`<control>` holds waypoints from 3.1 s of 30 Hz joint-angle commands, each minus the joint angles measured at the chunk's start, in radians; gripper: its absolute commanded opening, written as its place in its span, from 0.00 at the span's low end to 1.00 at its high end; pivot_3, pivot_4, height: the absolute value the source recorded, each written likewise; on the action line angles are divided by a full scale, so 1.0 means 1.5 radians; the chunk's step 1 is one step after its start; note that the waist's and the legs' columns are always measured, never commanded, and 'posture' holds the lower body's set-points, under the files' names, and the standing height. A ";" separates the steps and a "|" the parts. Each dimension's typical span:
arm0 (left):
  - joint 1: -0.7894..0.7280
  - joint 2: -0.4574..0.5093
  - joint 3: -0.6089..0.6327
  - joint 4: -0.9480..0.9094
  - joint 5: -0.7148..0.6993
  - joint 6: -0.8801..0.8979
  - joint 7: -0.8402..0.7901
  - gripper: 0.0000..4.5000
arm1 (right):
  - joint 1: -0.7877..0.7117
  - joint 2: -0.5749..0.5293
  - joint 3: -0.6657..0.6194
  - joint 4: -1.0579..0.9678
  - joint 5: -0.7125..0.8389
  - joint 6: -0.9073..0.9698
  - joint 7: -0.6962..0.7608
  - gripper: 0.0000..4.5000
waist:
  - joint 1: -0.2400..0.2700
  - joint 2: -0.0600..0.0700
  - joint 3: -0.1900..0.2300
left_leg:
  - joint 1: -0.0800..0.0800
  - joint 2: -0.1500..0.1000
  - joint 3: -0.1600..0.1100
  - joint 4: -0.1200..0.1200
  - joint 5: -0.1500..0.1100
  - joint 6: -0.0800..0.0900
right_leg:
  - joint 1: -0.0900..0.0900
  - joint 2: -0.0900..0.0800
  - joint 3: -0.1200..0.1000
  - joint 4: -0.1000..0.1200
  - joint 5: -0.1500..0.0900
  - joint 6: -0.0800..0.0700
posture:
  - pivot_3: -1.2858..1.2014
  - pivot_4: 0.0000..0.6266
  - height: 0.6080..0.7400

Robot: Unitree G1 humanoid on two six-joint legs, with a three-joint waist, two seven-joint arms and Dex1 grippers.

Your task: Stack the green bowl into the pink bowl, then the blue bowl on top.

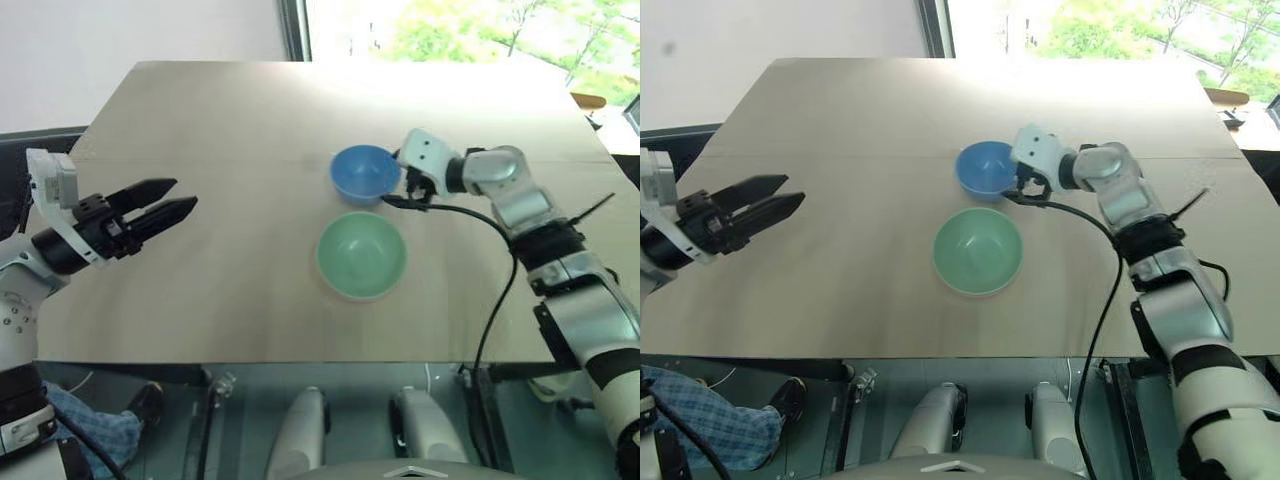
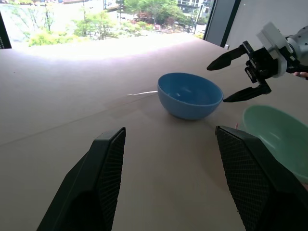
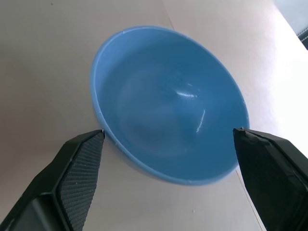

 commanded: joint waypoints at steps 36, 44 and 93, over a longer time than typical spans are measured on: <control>0.023 0.013 -0.003 -0.055 -0.022 -0.023 0.008 0.71 | -0.095 0.046 -0.026 0.104 -0.060 -0.209 0.072 0.01 | -0.014 0.000 0.000 | 0.000 0.000 0.000 -0.001 -0.001 0.001 | 0.000 0.000 0.000 0.000 0.000 0.000 | 0.52 0.24 1.00; -0.054 0.016 -0.082 0.020 0.017 -0.057 -0.033 0.71 | 0.076 -0.159 -0.033 -0.546 0.190 0.110 0.407 0.01 | -0.003 0.001 0.001 | -0.001 0.000 -0.001 0.000 -0.001 0.001 | 0.000 -0.001 -0.001 0.000 0.000 0.000 | 0.52 0.24 1.00; 0.189 -0.117 -0.080 -0.100 0.109 -0.260 0.028 0.71 | 0.653 -0.286 -0.489 -0.412 0.414 0.060 0.361 0.85 | 0.005 -0.001 0.000 | 0.005 0.000 0.000 0.001 -0.001 0.002 | 0.007 -0.001 -0.001 -0.001 0.000 0.000 | 0.52 0.24 1.00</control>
